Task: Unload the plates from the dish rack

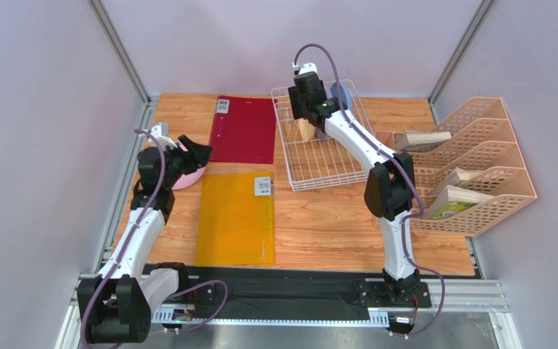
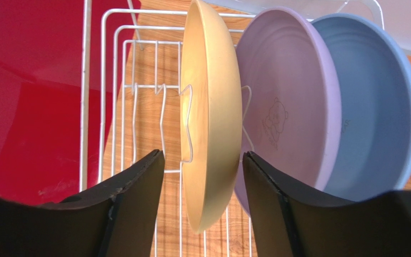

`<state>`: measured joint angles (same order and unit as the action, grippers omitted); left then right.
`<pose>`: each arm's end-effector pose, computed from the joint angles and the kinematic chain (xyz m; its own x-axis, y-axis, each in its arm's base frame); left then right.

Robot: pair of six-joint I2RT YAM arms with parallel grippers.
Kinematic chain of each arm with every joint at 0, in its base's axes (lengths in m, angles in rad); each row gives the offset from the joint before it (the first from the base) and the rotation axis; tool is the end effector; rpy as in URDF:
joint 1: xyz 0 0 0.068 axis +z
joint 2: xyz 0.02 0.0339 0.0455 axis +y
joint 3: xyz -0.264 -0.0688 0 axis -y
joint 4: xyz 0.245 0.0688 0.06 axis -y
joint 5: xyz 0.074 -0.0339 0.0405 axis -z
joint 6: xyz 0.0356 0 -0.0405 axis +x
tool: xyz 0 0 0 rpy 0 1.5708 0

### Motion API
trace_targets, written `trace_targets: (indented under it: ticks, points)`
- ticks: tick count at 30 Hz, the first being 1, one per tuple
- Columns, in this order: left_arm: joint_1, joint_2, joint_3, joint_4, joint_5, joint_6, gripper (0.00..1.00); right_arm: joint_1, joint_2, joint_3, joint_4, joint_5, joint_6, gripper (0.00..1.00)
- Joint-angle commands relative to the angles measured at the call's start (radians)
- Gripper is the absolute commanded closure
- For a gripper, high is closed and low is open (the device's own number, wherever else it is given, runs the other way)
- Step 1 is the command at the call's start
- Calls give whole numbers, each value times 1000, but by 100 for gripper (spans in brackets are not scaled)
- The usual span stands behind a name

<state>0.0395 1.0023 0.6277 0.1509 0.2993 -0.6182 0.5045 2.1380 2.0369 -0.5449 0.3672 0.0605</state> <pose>0.2334 -0.0013 0.2782 -0.3253 -0.5671 -0.7567 0.0749 0.7823 -0.6184 0.4415 0.2292 0.3066 -0.5381 -0.2327 -0.8101 -0.1680 0.9715 -0.1674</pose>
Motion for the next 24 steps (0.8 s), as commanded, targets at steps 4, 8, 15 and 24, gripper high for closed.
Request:
trace_targets:
  ticks: [4,8,15,24]
  points:
    - [-96,64,46,41,-66,11,34,29,54,69,5,163,-56,79]
    - [-138,104,47,53,-94,5,34,52,80,100,-4,216,-91,99]
    - [-174,145,72,35,-132,9,34,120,80,89,118,430,-181,100]
    - [-202,160,99,-11,-180,28,33,169,-53,-62,393,696,-352,100]
